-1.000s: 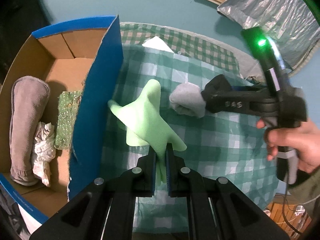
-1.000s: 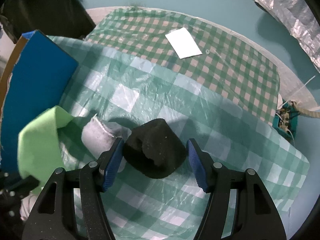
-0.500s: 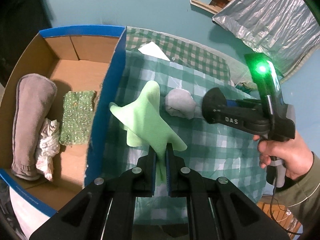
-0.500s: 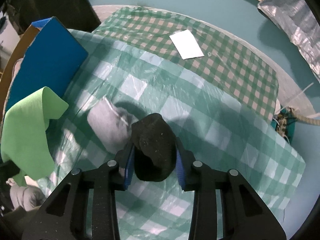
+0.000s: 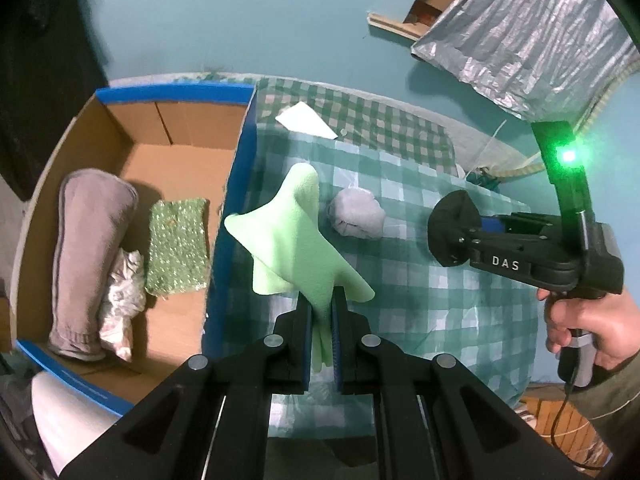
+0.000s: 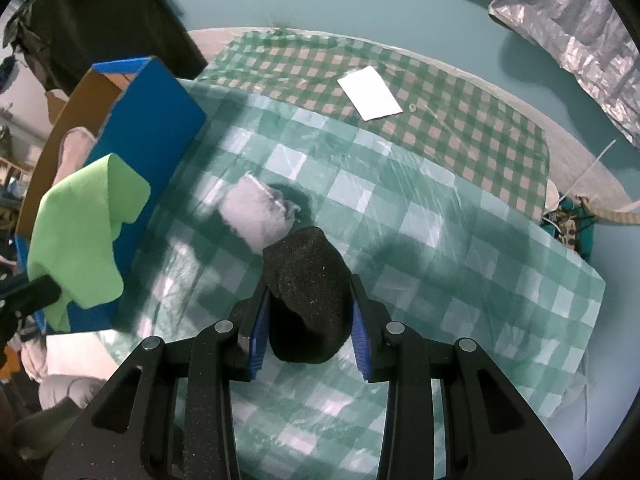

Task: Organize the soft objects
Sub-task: 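Lift the cloth and cap and carry them over the box, then open both grippers to drop the cloth and cap into the box, then move the right tool to the white sock and grasp it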

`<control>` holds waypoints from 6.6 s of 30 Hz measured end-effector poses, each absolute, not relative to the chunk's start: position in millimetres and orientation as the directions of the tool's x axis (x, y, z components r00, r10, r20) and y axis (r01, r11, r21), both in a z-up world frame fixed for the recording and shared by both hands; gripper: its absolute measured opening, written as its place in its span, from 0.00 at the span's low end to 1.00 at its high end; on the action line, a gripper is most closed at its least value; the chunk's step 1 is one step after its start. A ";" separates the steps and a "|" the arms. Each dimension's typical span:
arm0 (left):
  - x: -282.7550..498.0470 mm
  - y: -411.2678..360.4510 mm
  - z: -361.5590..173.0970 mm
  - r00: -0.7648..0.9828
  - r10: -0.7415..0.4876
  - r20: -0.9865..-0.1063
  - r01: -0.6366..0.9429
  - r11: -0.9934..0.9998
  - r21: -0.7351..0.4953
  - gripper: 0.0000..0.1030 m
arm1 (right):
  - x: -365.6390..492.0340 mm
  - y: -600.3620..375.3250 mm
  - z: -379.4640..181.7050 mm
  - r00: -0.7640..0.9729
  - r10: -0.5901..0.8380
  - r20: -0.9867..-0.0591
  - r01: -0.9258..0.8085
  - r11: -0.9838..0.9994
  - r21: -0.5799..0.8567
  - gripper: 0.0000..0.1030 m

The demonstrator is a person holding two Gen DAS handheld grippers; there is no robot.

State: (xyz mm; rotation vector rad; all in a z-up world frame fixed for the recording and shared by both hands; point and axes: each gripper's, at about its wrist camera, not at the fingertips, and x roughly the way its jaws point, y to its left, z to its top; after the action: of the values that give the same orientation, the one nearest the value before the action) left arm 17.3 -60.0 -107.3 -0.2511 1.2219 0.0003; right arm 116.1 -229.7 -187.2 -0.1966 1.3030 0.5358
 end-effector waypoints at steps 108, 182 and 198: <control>-68.1 123.9 -106.2 0.348 0.079 -0.934 -0.427 0.901 -0.083 0.62 | 73.0 7.4 -114.5 0.126 0.376 -0.918 -0.711 0.679 0.181 0.66; 33.1 -69.6 -175.5 0.193 -0.006 -0.981 -0.203 0.978 -0.046 0.68 | 142.9 -137.8 -252.1 0.087 0.124 -0.988 -0.755 0.655 0.016 0.67; 39.1 -72.4 -182.1 0.186 0.007 -0.983 -0.178 0.984 -0.027 0.33 | 140.2 -143.0 -252.5 0.058 0.181 -0.982 -0.723 0.686 0.083 0.27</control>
State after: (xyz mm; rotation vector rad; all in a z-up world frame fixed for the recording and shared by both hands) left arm 39.1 -72.4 -182.1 -0.1468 1.3792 0.1308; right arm 140.2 -143.0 -252.5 -0.5017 1.3483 0.7298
